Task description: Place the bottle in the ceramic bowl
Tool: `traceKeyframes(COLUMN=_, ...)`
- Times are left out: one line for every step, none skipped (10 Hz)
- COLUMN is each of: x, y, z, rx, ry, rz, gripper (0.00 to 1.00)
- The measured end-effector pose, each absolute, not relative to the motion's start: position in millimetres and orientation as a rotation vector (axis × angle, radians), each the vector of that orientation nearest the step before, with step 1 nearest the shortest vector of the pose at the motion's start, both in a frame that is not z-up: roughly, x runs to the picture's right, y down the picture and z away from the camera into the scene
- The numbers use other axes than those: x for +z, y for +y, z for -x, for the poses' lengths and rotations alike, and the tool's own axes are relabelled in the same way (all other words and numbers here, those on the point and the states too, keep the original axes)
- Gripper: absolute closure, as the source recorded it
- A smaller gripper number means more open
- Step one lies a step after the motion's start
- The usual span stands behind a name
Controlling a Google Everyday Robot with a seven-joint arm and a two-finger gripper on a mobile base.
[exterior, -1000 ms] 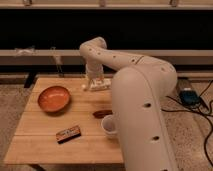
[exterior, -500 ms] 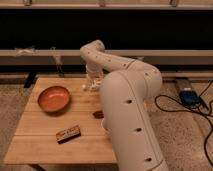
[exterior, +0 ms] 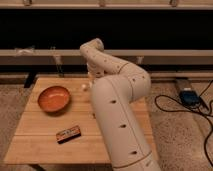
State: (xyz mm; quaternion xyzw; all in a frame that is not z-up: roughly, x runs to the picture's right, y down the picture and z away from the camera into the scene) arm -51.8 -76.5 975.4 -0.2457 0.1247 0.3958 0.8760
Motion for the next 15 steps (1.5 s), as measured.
traceKeyframes(x=978.6, y=-77.1, z=45.3, rx=0.803, ry=0.253, rz=0.542, gripper=0.35)
traceKeyframes(x=980.6, y=-77.4, z=43.5, rx=0.777, ry=0.233, rz=0.578, gripper=0.35)
traceKeyframes(x=981.4, y=-76.6, z=45.2, rx=0.760, ry=0.221, rz=0.595, gripper=0.35)
traceKeyframes(x=981.7, y=-75.4, z=46.3, rx=0.754, ry=0.215, rz=0.606, gripper=0.35)
traceKeyframes(x=981.8, y=-76.4, z=43.9, rx=0.753, ry=0.216, rz=0.604, gripper=0.35)
traceKeyframes(x=980.7, y=-75.0, z=43.4, rx=0.740, ry=0.209, rz=0.615, gripper=0.35)
traceKeyframes(x=977.8, y=-69.8, z=46.1, rx=0.693, ry=0.183, rz=0.650, gripper=0.35)
traceKeyframes(x=975.2, y=-58.9, z=47.4, rx=0.617, ry=0.148, rz=0.689, gripper=0.35)
traceKeyframes(x=973.7, y=-52.0, z=47.5, rx=0.582, ry=0.131, rz=0.709, gripper=0.35)
traceKeyframes(x=975.0, y=-46.2, z=49.3, rx=0.572, ry=0.122, rz=0.719, gripper=0.35)
traceKeyframes(x=976.0, y=-42.0, z=52.9, rx=0.566, ry=0.115, rz=0.722, gripper=0.35)
traceKeyframes(x=978.7, y=-36.4, z=57.5, rx=0.560, ry=0.108, rz=0.721, gripper=0.35)
traceKeyframes(x=980.5, y=-30.2, z=56.3, rx=0.561, ry=0.117, rz=0.728, gripper=0.35)
traceKeyframes(x=981.4, y=-31.3, z=55.8, rx=0.563, ry=0.119, rz=0.716, gripper=0.35)
traceKeyframes(x=983.3, y=-31.6, z=57.4, rx=0.565, ry=0.123, rz=0.701, gripper=0.35)
